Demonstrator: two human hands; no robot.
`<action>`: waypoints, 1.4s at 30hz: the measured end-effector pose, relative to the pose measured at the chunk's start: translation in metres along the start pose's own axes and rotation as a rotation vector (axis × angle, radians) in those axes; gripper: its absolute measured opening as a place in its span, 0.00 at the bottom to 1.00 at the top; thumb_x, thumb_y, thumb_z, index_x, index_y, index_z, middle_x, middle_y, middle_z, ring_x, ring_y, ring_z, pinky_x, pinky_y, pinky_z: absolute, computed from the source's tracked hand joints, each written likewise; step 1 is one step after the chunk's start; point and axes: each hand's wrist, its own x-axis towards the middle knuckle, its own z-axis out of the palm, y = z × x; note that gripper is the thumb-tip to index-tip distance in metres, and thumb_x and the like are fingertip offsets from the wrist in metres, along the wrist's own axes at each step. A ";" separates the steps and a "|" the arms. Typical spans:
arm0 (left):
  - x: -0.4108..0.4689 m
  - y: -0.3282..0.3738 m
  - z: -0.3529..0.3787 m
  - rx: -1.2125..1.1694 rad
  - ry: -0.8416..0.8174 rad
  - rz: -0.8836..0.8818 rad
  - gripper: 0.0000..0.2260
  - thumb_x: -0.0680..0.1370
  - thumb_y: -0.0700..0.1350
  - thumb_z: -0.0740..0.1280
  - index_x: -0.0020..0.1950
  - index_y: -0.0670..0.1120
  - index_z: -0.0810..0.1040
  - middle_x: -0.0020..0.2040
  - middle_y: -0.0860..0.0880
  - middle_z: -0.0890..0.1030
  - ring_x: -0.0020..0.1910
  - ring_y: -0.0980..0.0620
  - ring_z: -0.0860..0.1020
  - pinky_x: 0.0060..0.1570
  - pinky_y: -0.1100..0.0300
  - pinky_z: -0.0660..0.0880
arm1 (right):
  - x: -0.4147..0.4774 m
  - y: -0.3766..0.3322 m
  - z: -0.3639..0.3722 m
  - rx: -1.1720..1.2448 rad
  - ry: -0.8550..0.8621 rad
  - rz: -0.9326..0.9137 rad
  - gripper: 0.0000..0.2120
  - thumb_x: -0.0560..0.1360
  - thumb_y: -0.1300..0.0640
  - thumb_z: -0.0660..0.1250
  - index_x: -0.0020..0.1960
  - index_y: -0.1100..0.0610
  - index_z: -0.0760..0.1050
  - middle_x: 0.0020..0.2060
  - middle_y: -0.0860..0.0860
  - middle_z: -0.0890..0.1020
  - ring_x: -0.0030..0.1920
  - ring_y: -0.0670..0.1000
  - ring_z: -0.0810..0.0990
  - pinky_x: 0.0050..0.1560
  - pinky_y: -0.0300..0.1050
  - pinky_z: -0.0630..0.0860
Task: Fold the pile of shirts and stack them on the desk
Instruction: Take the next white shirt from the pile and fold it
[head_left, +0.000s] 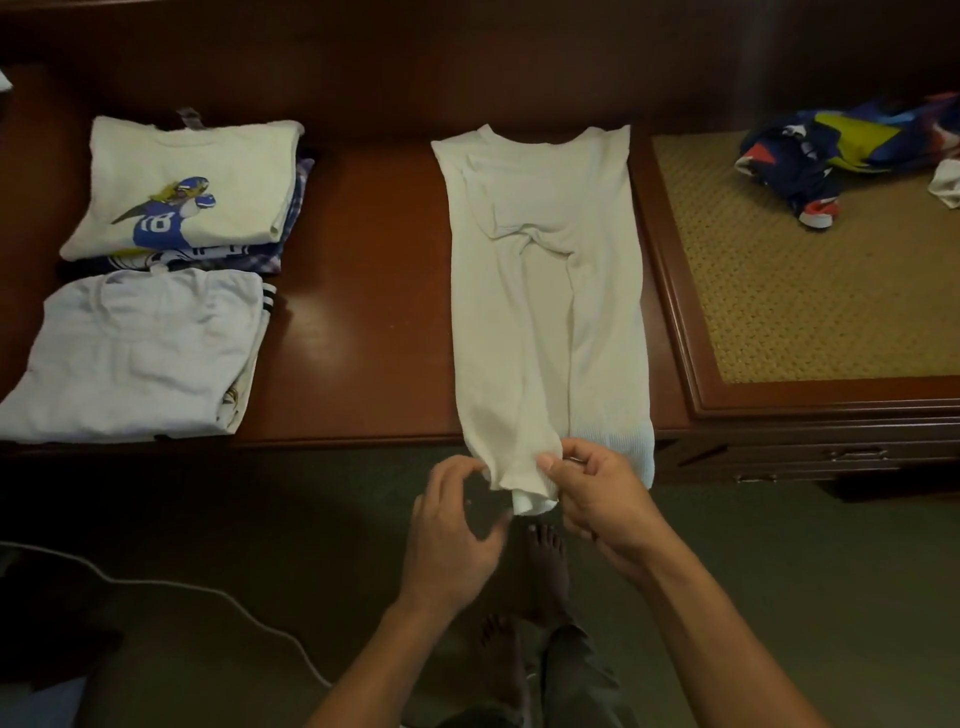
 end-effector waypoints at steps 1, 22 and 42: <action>-0.002 0.000 0.004 0.043 -0.048 -0.039 0.33 0.69 0.58 0.77 0.70 0.57 0.66 0.66 0.59 0.68 0.56 0.56 0.75 0.58 0.57 0.73 | 0.002 0.003 0.001 -0.025 0.001 0.010 0.09 0.82 0.58 0.66 0.59 0.60 0.79 0.28 0.48 0.77 0.22 0.44 0.65 0.22 0.39 0.60; -0.010 -0.037 0.009 0.267 -0.043 0.110 0.22 0.71 0.55 0.77 0.63 0.53 0.77 0.61 0.56 0.77 0.61 0.58 0.75 0.57 0.57 0.72 | 0.028 0.054 -0.043 -0.562 0.573 0.021 0.06 0.78 0.57 0.71 0.43 0.48 0.81 0.41 0.46 0.83 0.44 0.47 0.81 0.38 0.40 0.72; 0.025 -0.008 0.023 -0.475 -0.012 -0.668 0.02 0.79 0.48 0.71 0.50 0.52 0.83 0.44 0.52 0.85 0.44 0.55 0.84 0.45 0.57 0.80 | 0.036 0.060 -0.094 -0.344 0.390 -0.008 0.14 0.77 0.50 0.72 0.62 0.51 0.79 0.51 0.46 0.83 0.51 0.46 0.81 0.44 0.41 0.79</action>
